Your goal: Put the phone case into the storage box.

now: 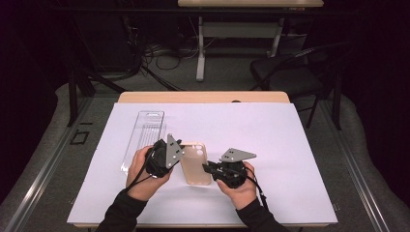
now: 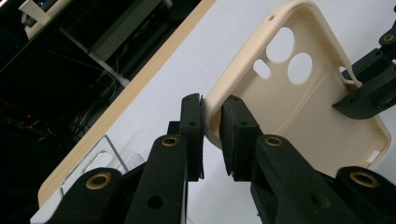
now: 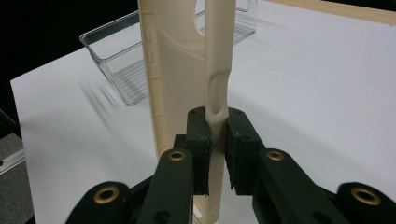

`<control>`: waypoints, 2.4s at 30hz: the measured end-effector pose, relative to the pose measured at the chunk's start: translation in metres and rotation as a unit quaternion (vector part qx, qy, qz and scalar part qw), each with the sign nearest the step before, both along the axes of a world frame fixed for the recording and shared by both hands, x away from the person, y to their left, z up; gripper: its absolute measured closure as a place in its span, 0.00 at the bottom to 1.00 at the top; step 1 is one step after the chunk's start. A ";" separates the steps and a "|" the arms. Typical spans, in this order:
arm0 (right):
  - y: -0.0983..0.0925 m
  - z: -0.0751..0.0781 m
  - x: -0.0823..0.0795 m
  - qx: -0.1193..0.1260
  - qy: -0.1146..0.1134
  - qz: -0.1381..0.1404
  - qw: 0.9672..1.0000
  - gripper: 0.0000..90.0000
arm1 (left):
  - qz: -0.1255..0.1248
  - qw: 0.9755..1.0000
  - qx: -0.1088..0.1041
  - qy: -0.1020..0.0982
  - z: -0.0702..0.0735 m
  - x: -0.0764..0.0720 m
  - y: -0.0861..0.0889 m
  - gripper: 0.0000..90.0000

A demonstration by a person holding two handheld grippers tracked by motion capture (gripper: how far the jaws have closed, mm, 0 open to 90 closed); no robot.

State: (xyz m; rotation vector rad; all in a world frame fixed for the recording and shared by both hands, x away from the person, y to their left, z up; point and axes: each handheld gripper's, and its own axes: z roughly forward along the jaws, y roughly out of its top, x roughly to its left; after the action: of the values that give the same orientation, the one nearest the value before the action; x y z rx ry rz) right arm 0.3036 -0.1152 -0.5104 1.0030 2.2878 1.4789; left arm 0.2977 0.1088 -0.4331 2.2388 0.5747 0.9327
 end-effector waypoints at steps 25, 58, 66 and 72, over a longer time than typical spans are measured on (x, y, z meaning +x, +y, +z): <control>0.000 0.000 0.001 0.004 0.007 0.000 1.000 0.87 | -0.002 1.000 -0.004 -0.001 0.000 0.000 0.000 0.89; -0.003 0.008 0.000 0.029 -0.008 -0.007 1.000 0.59 | 0.002 1.000 -0.020 0.008 0.003 0.009 0.013 0.89; -0.007 0.016 -0.002 0.025 -0.029 -0.007 0.999 0.55 | 0.005 1.000 -0.022 0.012 0.005 0.011 0.018 0.89; -0.010 0.018 -0.001 0.027 -0.045 -0.001 0.999 0.54 | 0.005 1.000 -0.019 0.009 0.007 0.011 0.022 0.89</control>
State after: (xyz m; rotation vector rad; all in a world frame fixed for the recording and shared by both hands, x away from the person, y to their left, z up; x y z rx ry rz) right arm 0.3023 -0.1251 -0.4925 0.9331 2.1957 1.5610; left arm 0.3086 0.1310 -0.4261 2.2134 0.6080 0.9009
